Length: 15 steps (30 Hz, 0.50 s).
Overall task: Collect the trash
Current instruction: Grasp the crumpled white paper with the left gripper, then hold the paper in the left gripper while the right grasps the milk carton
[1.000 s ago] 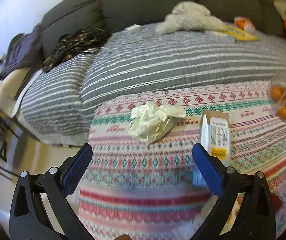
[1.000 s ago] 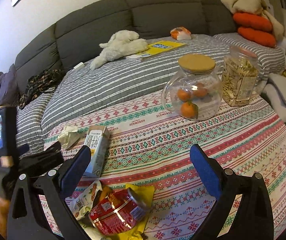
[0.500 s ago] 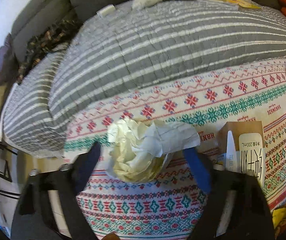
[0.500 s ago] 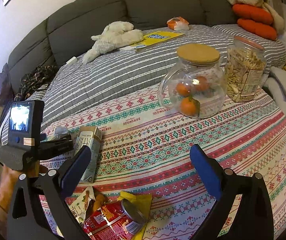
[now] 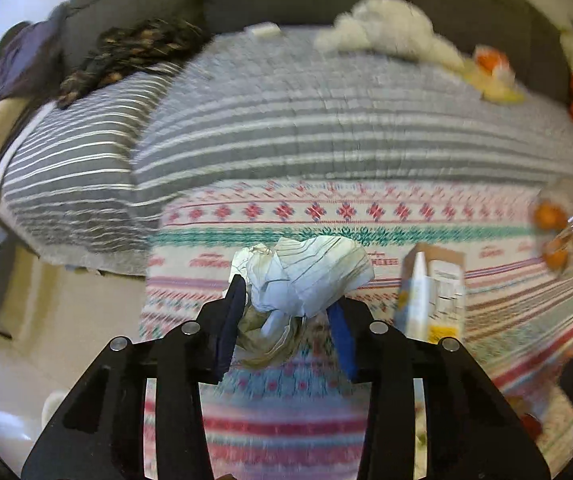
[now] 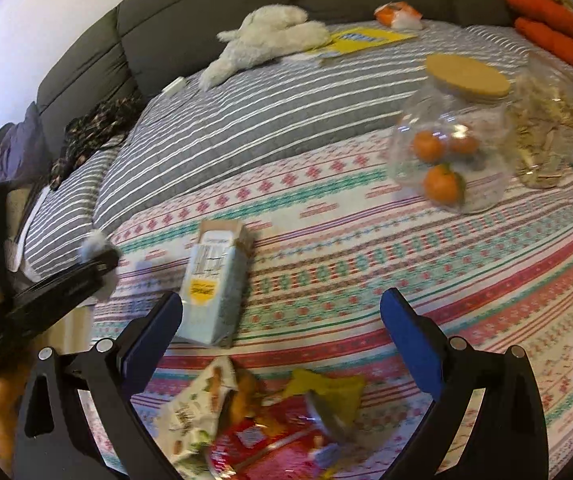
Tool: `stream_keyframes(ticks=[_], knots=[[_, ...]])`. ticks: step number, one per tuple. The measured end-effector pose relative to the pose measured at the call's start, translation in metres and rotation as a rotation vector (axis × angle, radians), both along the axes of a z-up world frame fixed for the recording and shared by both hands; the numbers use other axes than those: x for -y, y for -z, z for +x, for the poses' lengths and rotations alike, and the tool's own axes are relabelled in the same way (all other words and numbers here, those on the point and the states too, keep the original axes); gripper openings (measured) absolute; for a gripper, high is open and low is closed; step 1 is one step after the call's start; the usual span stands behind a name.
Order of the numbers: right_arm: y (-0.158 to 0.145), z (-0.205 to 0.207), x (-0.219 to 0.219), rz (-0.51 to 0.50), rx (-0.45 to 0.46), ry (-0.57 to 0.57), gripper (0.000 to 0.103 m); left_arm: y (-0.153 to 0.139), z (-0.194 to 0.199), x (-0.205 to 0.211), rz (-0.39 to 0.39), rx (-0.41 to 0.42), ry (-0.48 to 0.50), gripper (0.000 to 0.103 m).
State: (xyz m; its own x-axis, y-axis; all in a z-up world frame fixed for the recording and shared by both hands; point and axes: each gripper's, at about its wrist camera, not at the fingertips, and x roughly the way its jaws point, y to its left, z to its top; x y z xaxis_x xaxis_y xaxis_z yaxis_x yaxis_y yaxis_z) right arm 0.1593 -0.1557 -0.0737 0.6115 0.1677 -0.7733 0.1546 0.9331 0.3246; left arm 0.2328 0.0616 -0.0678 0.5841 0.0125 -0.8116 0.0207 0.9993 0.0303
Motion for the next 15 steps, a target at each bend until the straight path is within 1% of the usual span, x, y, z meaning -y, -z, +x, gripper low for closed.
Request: stream_keyframes(ticks=[2,3,5,7,8,11,13,15], knots=[[0.002,0.008,-0.009,0.014,-0.025,-0.014,0.096,-0.016,-0.021,-0.005,-0.021,0.044,-0.025,0.038],[0.003,0.014,-0.014,0.022,-0.041,-0.021,0.096,-0.027,-0.037,-0.009,-0.019,0.080,-0.046,0.038],[0.004,0.029,-0.028,0.047,-0.063,-0.028,0.096,-0.040,-0.058,-0.016,-0.017,0.124,-0.070,0.038],[0.006,0.045,-0.045,0.060,-0.089,-0.047,0.096,-0.050,-0.074,-0.022,-0.038,0.148,-0.083,0.039],[0.007,0.052,-0.053,0.051,-0.104,-0.052,0.096,-0.055,-0.084,-0.027,-0.059,0.160,-0.094,0.039],[0.013,0.070,-0.074,0.005,-0.127,-0.049,0.096,-0.059,-0.098,-0.039,-0.092,0.181,-0.118,0.039],[0.021,0.079,-0.085,-0.041,-0.163,-0.053,0.096,-0.059,-0.101,-0.042,-0.084,0.187,-0.120,0.039],[0.030,0.086,-0.092,-0.073,-0.198,-0.055,0.096,-0.058,-0.104,-0.044,-0.058,0.206,-0.122,0.039]])
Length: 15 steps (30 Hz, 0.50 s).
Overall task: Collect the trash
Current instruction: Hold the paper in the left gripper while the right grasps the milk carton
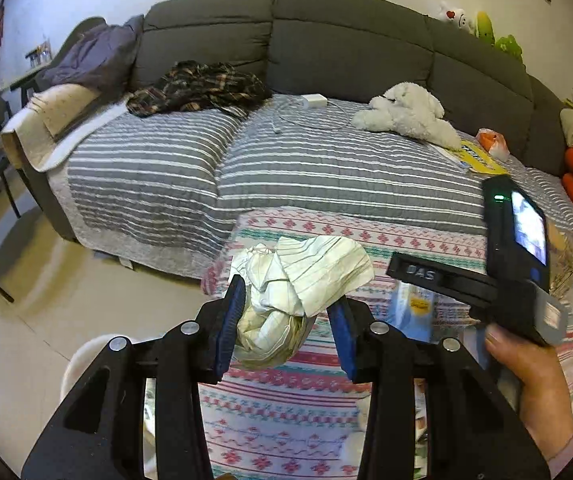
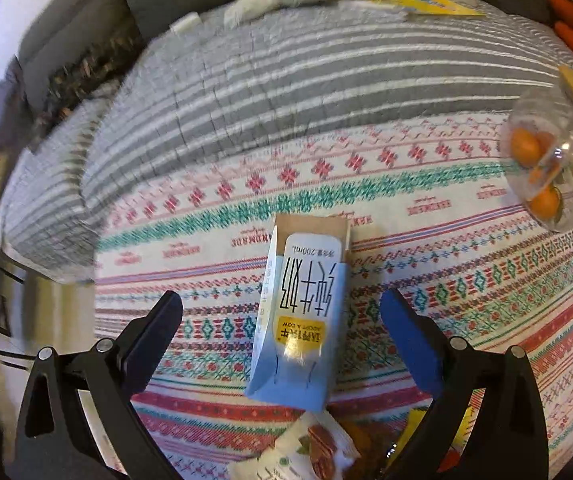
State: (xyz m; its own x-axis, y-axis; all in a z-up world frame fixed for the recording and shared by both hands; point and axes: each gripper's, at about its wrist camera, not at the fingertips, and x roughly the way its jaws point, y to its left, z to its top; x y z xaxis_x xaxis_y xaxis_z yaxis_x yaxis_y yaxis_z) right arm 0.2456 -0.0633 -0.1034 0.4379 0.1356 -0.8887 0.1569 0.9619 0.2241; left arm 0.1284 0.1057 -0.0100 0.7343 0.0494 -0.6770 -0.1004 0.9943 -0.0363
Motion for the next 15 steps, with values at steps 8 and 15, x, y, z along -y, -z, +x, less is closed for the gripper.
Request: stream_keyframes(ticks=[8,15], knots=[[0.027,0.022,-0.005,-0.082,-0.088,0.032,0.096,-0.003,-0.006,-0.018,0.016,0.030,-0.022,0.039],[0.049,0.026,0.003,-0.017,-0.165,0.069,0.085,-0.002,-0.009,-0.029,-0.007,0.020,-0.032,0.040]])
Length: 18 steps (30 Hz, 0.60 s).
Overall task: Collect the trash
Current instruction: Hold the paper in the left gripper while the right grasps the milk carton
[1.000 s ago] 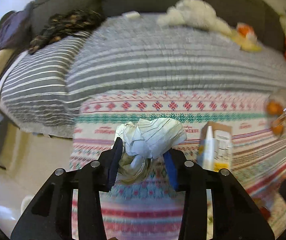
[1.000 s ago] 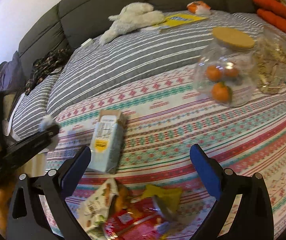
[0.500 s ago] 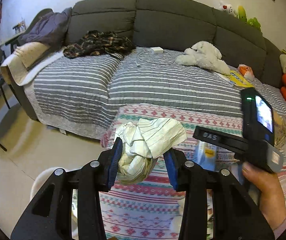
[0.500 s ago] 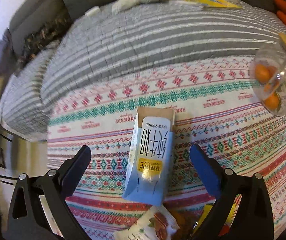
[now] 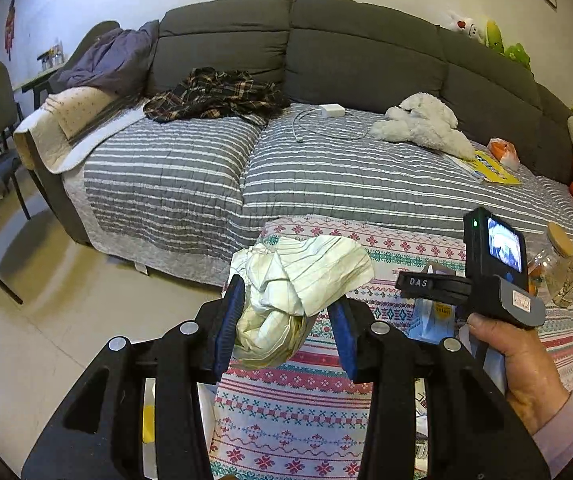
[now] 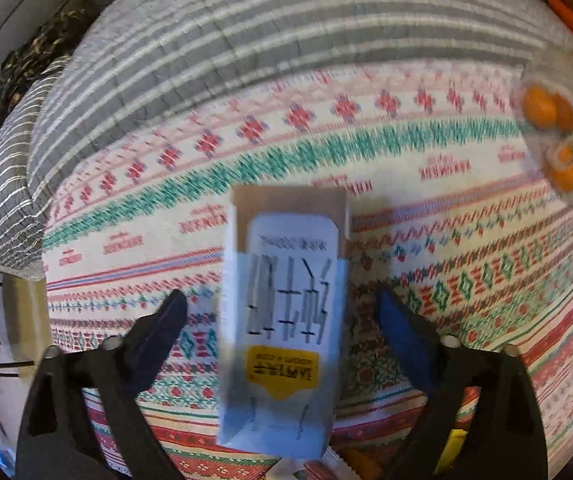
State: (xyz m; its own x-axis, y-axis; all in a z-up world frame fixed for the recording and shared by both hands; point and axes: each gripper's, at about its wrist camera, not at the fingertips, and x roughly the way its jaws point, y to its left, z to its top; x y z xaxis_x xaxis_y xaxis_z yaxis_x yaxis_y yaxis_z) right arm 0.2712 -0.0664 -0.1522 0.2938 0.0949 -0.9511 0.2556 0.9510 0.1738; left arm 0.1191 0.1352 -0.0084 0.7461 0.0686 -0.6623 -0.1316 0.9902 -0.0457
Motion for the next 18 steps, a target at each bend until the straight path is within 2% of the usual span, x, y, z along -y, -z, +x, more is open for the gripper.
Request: stream_keyframes(ticks=[1,4,5,12,18], knots=[[-0.001,-0.003,0.000,-0.014,0.021,0.000,0.083,0.000,0.000,-0.001,-0.003,-0.002,0.000,0.040],[-0.002,-0.006,-0.002,-0.057,0.030,-0.009,0.066,-0.001,-0.001,-0.003,-0.003,-0.004,-0.003,0.040],[-0.004,-0.008,-0.001,-0.057,0.039,-0.008,0.056,-0.001,-0.001,-0.004,-0.005,-0.006,-0.003,0.040],[-0.011,-0.019,0.016,-0.018,0.083,0.013,0.056,-0.001,-0.002,-0.009,-0.033,-0.018,-0.003,0.040],[-0.046,-0.032,0.029,0.008,0.188,0.022,0.056,-0.001,-0.005,-0.013,-0.050,-0.021,0.001,0.040]])
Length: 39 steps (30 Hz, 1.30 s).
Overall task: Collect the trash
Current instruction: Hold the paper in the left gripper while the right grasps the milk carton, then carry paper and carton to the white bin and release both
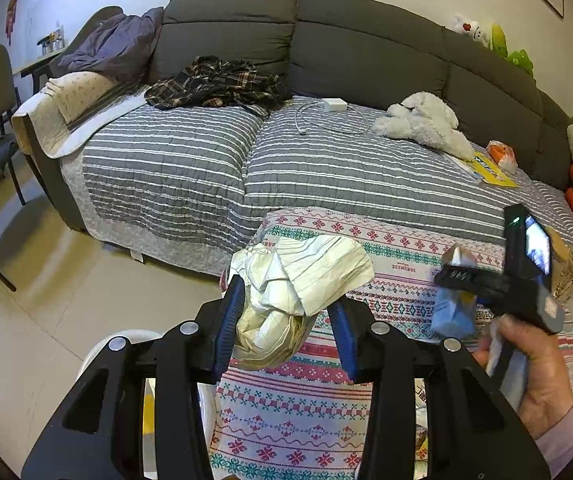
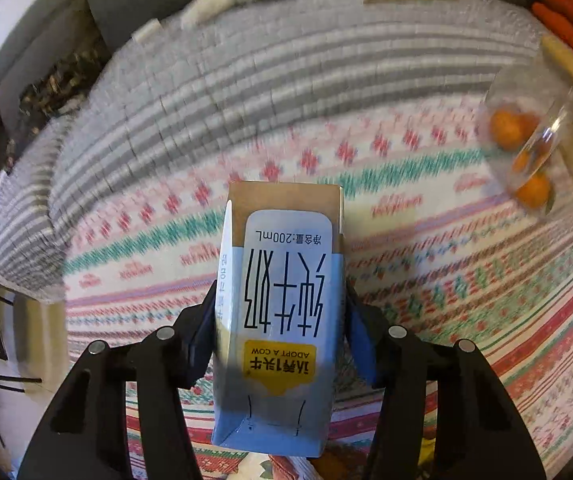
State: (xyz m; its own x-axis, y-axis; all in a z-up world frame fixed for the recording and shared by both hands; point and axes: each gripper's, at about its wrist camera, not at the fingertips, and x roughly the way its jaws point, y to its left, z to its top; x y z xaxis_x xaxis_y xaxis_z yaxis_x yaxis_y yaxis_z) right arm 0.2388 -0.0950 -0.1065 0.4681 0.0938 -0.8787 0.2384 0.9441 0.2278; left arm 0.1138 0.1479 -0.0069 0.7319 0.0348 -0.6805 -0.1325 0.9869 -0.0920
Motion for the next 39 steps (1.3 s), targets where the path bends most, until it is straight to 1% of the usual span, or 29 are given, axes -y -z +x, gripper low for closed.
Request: stream_keyframes(ticks=[4,6,10,14,16,19,22,28,34,39], knots=[[-0.038,-0.011,0.005,-0.009,0.110,-0.011,0.056,-0.004,-0.003,-0.003,-0.018,0.014,0.001,0.040],[-0.051,-0.017,0.007,-0.007,0.158,-0.018,0.056,-0.007,-0.005,-0.006,-0.034,0.022,0.002,0.040],[-0.079,-0.034,-0.004,-0.017,0.267,-0.041,0.056,-0.010,-0.010,-0.012,-0.061,0.029,0.005,0.040],[-0.097,-0.059,-0.018,-0.019,0.358,-0.072,0.056,-0.012,-0.016,-0.019,-0.071,0.039,0.007,0.040],[-0.104,-0.069,-0.034,-0.030,0.401,-0.091,0.056,-0.014,-0.021,-0.022,-0.074,0.044,0.008,0.040],[-0.110,-0.089,-0.051,-0.032,0.447,-0.120,0.056,-0.018,-0.028,-0.029,-0.075,0.055,0.004,0.040],[-0.114,-0.109,-0.064,-0.009,0.473,-0.142,0.056,-0.021,-0.036,-0.037,-0.078,0.061,0.000,0.040],[-0.114,-0.133,-0.093,0.020,0.492,-0.187,0.056,-0.022,-0.049,-0.060,-0.078,0.064,-0.032,0.040],[-0.113,-0.147,-0.127,0.059,0.492,-0.236,0.056,-0.023,-0.059,-0.088,-0.099,0.055,-0.071,0.040],[-0.111,-0.154,-0.161,0.085,0.488,-0.296,0.056,-0.022,-0.067,-0.111,-0.097,0.051,-0.104,0.040]])
